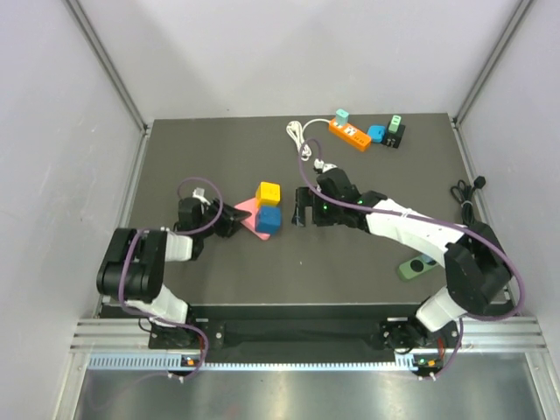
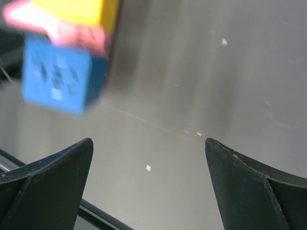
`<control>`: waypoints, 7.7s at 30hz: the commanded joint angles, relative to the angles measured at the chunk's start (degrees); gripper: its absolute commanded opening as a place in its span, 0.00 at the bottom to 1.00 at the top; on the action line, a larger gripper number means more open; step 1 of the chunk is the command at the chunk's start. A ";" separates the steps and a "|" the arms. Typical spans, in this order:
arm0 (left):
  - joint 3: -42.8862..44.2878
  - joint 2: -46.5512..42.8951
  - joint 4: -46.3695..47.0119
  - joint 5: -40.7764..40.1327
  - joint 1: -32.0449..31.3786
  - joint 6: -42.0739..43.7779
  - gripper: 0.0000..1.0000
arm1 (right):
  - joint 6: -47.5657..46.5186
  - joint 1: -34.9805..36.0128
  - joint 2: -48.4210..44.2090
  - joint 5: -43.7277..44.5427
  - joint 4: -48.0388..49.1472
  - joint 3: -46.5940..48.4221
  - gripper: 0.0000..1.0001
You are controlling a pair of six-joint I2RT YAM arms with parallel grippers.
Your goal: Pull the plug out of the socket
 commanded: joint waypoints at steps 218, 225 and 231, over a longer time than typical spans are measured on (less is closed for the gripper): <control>-20.34 -49.51 -36.08 -18.89 -15.92 10.42 0.00 | -9.61 -8.61 2.64 8.97 0.16 6.09 1.00; -19.99 -49.51 -36.17 -18.89 -15.92 10.51 0.00 | -4.86 -5.63 -9.95 -7.62 8.60 -8.25 1.00; -20.43 -48.80 -35.64 -18.89 -16.01 10.16 0.00 | -0.82 6.58 -13.48 -5.01 11.51 -11.52 1.00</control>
